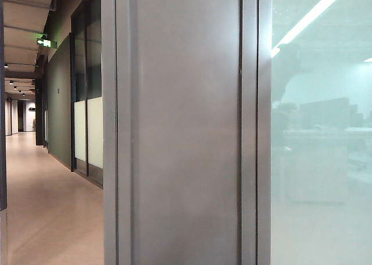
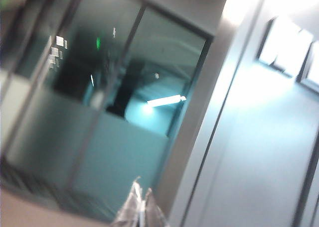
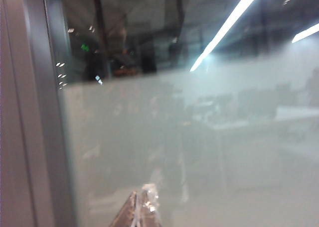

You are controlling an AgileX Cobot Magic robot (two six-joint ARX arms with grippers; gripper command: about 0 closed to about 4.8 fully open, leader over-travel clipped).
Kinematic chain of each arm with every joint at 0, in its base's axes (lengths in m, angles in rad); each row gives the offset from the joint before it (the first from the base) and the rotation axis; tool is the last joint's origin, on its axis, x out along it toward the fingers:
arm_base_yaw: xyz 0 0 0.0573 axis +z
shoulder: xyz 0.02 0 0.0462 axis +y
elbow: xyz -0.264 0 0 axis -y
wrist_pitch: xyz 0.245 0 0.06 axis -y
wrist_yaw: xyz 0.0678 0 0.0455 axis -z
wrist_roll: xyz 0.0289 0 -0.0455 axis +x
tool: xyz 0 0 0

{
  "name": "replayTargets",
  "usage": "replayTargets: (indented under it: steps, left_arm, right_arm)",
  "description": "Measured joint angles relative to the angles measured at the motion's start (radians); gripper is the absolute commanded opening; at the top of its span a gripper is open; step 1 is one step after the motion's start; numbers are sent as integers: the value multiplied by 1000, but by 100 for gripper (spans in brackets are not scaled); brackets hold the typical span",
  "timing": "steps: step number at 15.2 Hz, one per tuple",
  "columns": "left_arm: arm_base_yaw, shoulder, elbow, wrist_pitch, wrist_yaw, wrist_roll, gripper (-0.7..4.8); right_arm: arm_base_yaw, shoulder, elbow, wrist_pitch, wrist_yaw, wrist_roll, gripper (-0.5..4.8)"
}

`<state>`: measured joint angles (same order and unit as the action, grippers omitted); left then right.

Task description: Raise the arm to find the leftmost switch on the wall and turn off the lights.

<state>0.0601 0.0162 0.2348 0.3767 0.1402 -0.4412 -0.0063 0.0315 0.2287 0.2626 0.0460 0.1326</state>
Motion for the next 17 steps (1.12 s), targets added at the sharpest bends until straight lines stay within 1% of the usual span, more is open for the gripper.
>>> replayTargets:
  steps: [2, 5, 8, 9, 11, 13, 14, 17]
  left_arm:
    - [0, 39, 85, -11, 1, 78, -5]
    - [0, 156, 191, -21, -4, 155, -5]
    - [0, 331, 296, 84, -12, 241, -5]
    - [0, 387, 328, 116, -13, 259, -5]
    - [0, 515, 433, 134, -13, 285, -5]
    - [0, 633, 536, 135, -16, 322, -5]
    - [0, 691, 603, 137, -16, 328, -5]
    - [0, 845, 777, 139, -9, 333, -5]
  right_arm:
    - [0, 61, 74, 2, 17, -22, -1]
    - [0, 190, 193, 5, 21, -26, -1]
    - [0, 349, 339, 14, 21, -29, -1]
    - [0, 406, 389, 17, 21, -29, -1]
    - [0, 531, 494, 22, 8, -29, -1]
    - [0, 642, 615, 16, -49, -29, -1]
    - [0, 697, 679, 18, -69, -29, -1]
    - [0, 850, 867, 19, -73, -29, -1]
